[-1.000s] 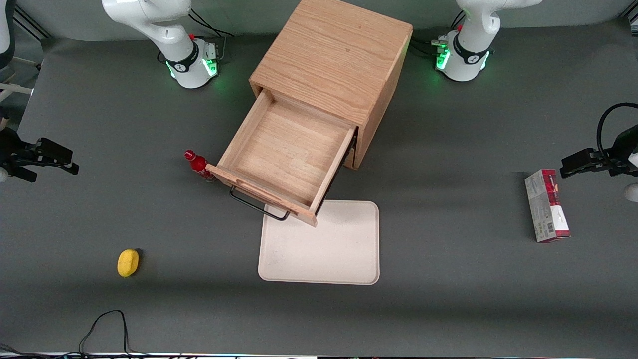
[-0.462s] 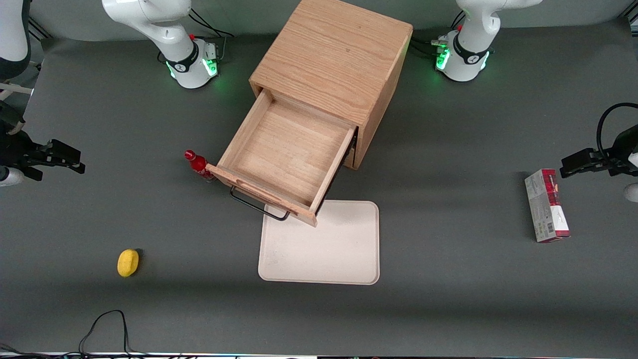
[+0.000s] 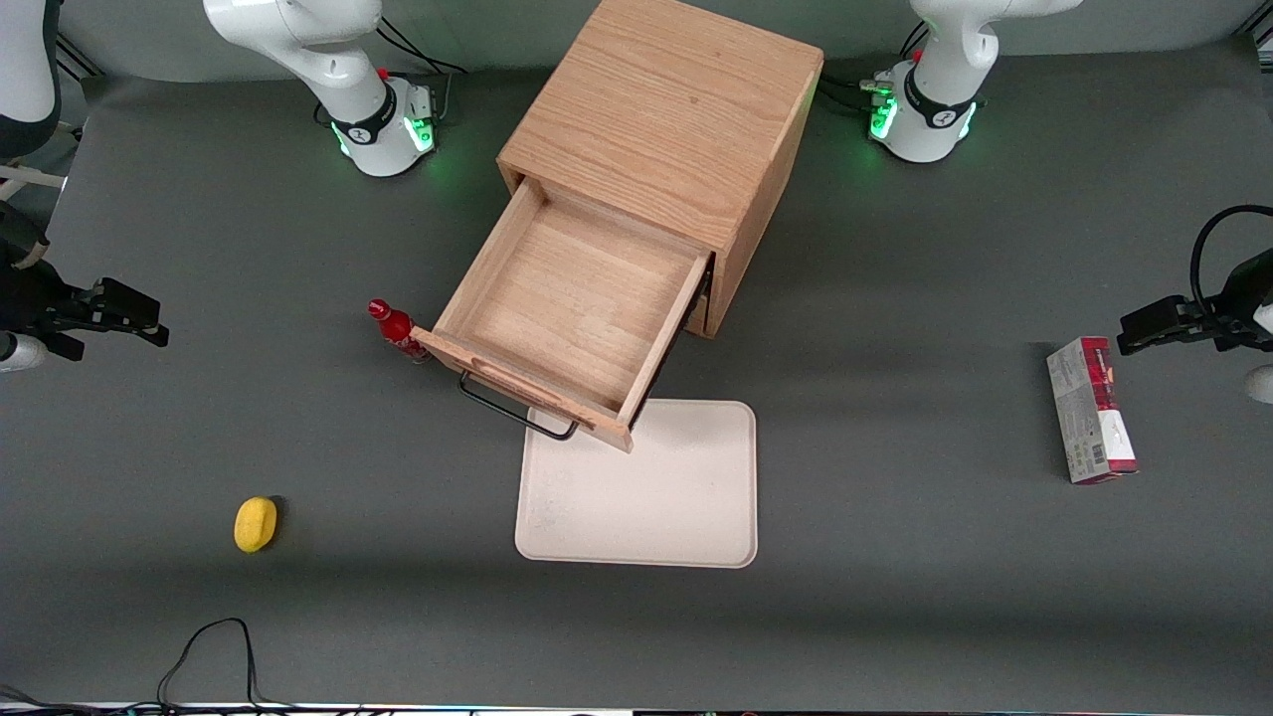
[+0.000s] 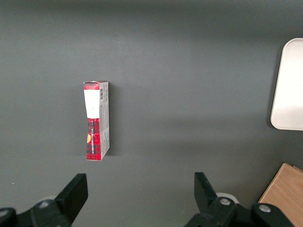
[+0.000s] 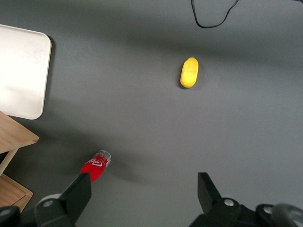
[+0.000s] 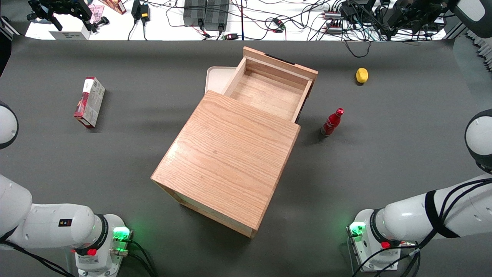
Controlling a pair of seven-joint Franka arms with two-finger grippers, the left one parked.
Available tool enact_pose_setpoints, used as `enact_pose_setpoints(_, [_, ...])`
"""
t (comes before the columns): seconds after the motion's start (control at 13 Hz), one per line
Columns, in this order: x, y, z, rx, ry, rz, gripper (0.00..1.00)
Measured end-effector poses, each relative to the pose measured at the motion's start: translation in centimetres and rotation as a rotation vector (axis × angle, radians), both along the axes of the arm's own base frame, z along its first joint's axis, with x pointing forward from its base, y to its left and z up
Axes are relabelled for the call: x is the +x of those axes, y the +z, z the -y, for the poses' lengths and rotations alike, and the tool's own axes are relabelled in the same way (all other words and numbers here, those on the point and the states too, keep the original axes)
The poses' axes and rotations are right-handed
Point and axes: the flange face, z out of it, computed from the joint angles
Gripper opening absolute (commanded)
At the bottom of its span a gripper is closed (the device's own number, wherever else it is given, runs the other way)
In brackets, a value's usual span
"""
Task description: Open upper drawer
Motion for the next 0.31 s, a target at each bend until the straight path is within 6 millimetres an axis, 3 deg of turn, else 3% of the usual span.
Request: enact_pose_setpoints(0.31, [-0.05,-0.06,0.03,0.0,0.0,-0.005,1.0])
